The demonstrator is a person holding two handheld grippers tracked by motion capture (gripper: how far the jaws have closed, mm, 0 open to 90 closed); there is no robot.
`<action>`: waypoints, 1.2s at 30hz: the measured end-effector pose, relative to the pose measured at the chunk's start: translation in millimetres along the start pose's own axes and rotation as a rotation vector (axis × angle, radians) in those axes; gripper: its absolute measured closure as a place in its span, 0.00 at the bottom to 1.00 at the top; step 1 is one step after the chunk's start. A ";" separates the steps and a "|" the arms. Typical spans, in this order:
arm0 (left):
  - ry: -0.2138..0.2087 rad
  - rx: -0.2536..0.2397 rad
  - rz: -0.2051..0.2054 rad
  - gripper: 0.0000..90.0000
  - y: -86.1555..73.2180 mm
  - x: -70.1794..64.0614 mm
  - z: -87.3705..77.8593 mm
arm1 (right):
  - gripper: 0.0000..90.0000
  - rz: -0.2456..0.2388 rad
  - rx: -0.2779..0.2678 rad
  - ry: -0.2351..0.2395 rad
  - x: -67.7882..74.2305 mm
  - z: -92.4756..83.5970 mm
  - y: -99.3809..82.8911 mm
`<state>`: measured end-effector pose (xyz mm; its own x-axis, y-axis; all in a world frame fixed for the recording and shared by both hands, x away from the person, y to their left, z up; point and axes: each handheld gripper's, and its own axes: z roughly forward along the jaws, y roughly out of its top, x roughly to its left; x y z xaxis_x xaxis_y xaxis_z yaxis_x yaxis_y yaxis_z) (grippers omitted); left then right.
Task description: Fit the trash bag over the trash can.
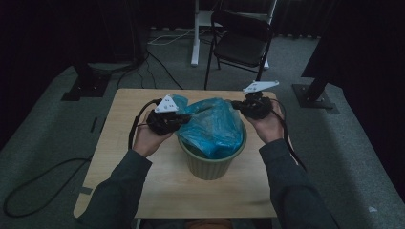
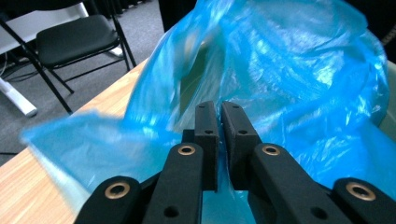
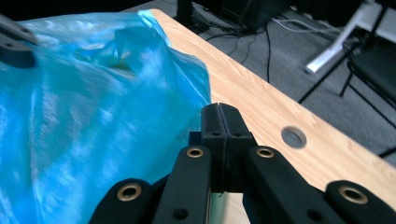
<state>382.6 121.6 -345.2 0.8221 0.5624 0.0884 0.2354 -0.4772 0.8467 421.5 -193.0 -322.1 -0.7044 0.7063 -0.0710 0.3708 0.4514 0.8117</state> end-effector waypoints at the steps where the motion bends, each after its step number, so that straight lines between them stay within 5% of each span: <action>1: 0.006 0.002 -0.004 0.95 -1.0 1.0 -0.4 | 1.00 0.007 0.001 -0.001 -2.6 -0.6 -1.9; 7: 0.011 -0.006 -0.015 0.96 -2.4 2.7 -2.5 | 0.99 0.042 0.005 -0.007 -10.9 -4.2 -11.4; 18: 0.009 -0.016 -0.005 0.96 3.5 -2.2 2.4 | 0.70 0.022 -0.107 0.003 -1.1 -28.5 7.9; 23: 0.006 -0.033 -0.012 0.96 7.3 -4.1 4.0 | 0.67 0.020 -0.135 0.077 4.6 -30.8 11.6; 36: -0.012 -0.075 0.021 0.97 21.9 -16.6 4.5 | 0.52 -0.109 -0.087 0.283 41.5 1.3 22.7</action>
<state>376.4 98.7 -330.5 0.8328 0.5444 0.1001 0.1794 -0.4366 0.8816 401.5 -152.7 -307.4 -0.8823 0.4706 -0.0062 0.2388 0.4590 0.8557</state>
